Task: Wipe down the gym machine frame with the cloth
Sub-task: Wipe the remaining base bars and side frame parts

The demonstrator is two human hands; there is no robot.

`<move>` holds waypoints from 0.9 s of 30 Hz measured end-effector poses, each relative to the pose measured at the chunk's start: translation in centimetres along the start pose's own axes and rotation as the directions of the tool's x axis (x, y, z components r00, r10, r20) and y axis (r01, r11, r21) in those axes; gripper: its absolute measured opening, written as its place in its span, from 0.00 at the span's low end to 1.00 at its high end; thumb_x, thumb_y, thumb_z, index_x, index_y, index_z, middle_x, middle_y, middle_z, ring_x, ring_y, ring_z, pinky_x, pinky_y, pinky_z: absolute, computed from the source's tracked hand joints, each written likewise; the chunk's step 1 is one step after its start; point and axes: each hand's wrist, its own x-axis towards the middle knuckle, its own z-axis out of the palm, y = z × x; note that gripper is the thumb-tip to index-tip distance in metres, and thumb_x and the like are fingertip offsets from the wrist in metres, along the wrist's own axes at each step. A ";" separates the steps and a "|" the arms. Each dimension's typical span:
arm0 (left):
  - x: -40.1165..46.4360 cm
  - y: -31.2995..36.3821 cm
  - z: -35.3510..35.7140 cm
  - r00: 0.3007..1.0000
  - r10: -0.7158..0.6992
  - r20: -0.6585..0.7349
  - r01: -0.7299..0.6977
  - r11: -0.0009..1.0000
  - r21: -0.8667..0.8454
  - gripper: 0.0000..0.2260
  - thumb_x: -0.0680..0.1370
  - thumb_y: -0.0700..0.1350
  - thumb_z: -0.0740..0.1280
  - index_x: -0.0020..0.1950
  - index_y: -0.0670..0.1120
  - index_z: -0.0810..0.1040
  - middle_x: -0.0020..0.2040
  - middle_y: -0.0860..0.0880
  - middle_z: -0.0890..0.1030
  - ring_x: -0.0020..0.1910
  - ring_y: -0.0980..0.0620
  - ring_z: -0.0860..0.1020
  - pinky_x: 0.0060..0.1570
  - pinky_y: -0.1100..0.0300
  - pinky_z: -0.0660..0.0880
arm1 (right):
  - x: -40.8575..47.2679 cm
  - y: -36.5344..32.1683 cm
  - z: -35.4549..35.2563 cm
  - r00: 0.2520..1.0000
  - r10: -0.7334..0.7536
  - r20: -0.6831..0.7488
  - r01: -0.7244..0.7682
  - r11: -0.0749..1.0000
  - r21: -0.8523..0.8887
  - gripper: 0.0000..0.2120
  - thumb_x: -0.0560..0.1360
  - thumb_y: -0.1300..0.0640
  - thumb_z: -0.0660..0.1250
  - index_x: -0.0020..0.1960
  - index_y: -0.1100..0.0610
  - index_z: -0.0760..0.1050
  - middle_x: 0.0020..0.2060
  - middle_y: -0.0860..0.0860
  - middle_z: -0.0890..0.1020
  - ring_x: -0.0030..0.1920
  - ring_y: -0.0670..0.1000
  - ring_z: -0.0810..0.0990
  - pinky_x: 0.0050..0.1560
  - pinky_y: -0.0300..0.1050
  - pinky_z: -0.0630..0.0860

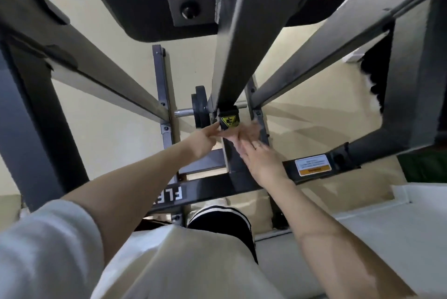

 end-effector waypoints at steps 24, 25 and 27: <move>0.0 0.9 0.4 0.989 -0.146 0.009 0.137 0.904 -0.405 0.19 0.82 0.37 0.55 0.70 0.54 0.66 0.57 0.54 0.75 0.52 0.53 0.76 0.59 0.57 0.69 | 5.6 0.8 -1.5 0.693 0.272 0.668 -0.698 0.484 0.527 0.29 0.80 0.60 0.50 0.21 0.61 0.71 0.19 0.54 0.73 0.25 0.51 0.73 0.37 0.40 0.70; -0.1 1.0 0.4 0.990 -0.140 0.023 0.138 0.908 -0.396 0.19 0.82 0.37 0.55 0.71 0.54 0.65 0.58 0.53 0.74 0.52 0.53 0.76 0.59 0.57 0.69 | 5.8 0.5 -2.0 0.712 0.292 0.639 -0.683 0.499 0.533 0.27 0.81 0.60 0.50 0.25 0.61 0.70 0.20 0.54 0.72 0.22 0.50 0.71 0.33 0.40 0.69; -0.3 1.2 0.5 0.990 -0.124 0.074 0.143 0.917 -0.373 0.21 0.81 0.36 0.55 0.69 0.57 0.64 0.58 0.53 0.74 0.52 0.54 0.75 0.54 0.59 0.71 | 6.9 -0.8 -3.0 0.761 0.363 0.537 -0.647 0.386 0.657 0.24 0.84 0.52 0.49 0.34 0.59 0.70 0.18 0.52 0.71 0.18 0.49 0.70 0.22 0.34 0.65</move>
